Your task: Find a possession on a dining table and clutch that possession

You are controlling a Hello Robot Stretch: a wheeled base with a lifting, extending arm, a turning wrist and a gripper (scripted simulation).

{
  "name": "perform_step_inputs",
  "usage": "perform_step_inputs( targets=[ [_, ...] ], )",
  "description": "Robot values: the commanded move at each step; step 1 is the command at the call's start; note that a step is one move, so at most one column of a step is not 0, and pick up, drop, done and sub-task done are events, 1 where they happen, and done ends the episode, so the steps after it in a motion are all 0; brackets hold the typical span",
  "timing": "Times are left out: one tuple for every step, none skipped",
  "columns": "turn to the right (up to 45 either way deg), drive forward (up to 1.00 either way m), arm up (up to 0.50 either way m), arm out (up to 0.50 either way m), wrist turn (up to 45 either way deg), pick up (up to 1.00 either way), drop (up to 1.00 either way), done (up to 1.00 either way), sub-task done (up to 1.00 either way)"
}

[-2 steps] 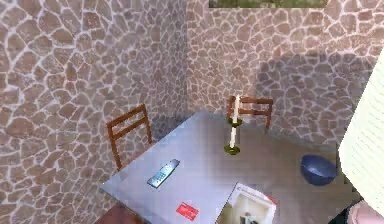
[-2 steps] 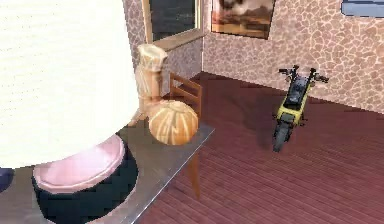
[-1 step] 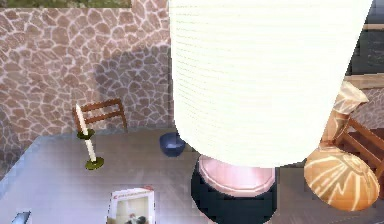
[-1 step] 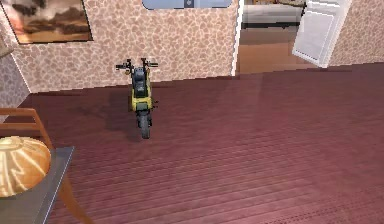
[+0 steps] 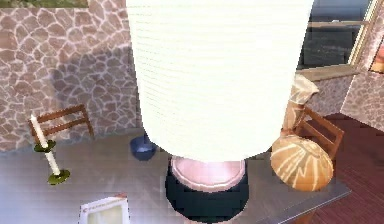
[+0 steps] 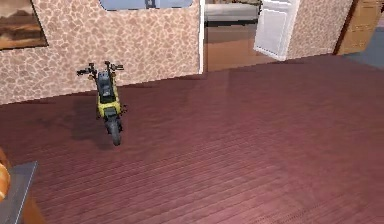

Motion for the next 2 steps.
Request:
perform_step_inputs(
  targets=[
    [0.0,0.05,0.00,0.00,0.0,0.00,0.00,0.00,0.00],
    [-45.0,0.00,0.00,0.00,0.0,0.00,0.00,0.00,0.00]
  ],
)
